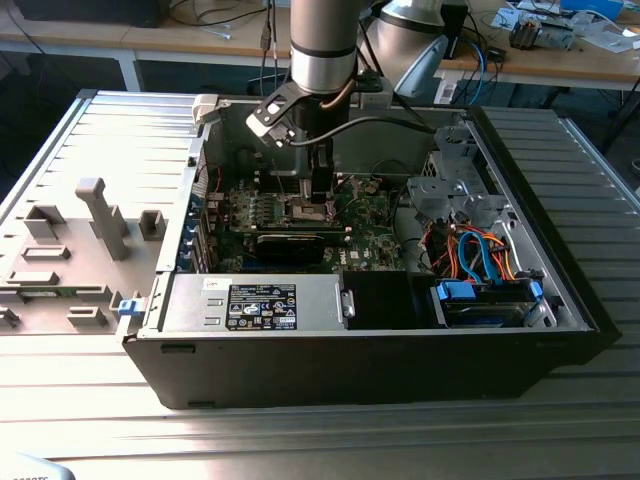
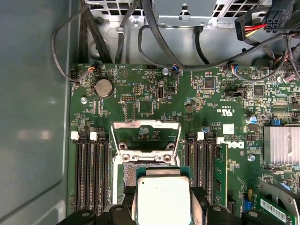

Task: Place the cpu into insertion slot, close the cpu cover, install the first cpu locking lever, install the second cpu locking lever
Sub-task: 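Place the cpu into insertion slot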

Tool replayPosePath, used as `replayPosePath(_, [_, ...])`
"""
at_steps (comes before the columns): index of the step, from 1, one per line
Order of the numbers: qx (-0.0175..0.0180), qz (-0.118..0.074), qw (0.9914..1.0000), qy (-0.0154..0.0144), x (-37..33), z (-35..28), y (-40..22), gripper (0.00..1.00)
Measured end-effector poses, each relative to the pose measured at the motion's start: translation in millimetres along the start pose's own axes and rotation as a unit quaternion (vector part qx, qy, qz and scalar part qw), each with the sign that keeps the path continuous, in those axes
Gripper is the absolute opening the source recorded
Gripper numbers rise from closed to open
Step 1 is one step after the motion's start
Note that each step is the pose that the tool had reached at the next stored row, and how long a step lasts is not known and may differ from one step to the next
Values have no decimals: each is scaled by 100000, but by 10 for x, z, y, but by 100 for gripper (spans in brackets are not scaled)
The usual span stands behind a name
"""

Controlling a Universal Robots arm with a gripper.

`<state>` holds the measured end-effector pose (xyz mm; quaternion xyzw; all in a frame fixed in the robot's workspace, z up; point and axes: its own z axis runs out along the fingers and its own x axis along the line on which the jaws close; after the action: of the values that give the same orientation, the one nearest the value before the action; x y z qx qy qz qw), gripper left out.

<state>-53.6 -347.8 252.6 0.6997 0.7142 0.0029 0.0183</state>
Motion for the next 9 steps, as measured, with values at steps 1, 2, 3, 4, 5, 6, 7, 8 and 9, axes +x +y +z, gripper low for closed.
replayPosePath(1, [2,2,100000,3,0,2,-1,55])
replayPosePath(2, [1,4,100000,2,0,4,-3,55])
replayPosePath(3, [2,4,100000,2,0,6,-3,55])
replayPosePath(4, [3,-2,100000,1,0,7,-4,55])
replayPosePath(5, [5,-1,100000,-2,0,9,-4,55])
replayPosePath(6, [2,3,100000,5,0,11,-5,55])
replayPosePath(7, [0,1,100000,5,1,15,-5,55])
replayPosePath(8, [1,-1,100000,2,0,18,-5,55])
replayPosePath(9, [3,1,100000,2,1,29,-6,55])
